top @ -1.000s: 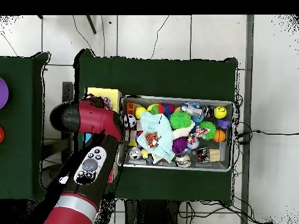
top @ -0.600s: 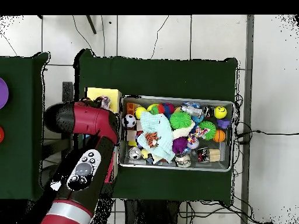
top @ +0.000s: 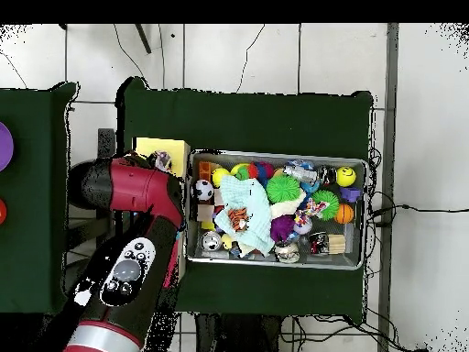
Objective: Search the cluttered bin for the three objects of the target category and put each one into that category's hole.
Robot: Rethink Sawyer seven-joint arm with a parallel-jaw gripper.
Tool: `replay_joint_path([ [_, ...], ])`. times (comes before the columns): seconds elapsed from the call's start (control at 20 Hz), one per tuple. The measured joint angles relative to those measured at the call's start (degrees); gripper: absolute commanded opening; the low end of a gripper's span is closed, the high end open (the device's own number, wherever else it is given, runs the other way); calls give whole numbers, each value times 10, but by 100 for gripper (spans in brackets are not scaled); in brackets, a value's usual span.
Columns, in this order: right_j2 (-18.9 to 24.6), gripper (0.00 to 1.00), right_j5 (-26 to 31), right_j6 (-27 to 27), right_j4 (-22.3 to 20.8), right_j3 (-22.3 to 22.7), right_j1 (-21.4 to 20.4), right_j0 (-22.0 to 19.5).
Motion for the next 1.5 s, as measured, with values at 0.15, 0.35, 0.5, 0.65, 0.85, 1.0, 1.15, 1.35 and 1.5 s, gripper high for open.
replay_joint_path([
  [0.15, 0, 0, 0, 0, 0, 0, -2, 0],
  [0.35, 0, 0, 4, 0, 0, 1, -7, 0],
  [0.5, 0, 0, 5, 0, 0, 3, -12, 0],
  [0.65, -3, 0, 6, 0, 0, 4, -16, 0],
  [0.85, -11, 0, 20, 0, 0, 3, -25, 1],
  [1.0, -21, 0, 38, 0, 0, 3, -32, 2],
  [1.15, -39, 0, 61, 0, 0, 3, -42, 7],
  [1.35, -56, 0, 79, 0, 0, 1, -53, 12],
  [1.5, -64, 0, 86, 0, 0, -5, -58, 12],
])
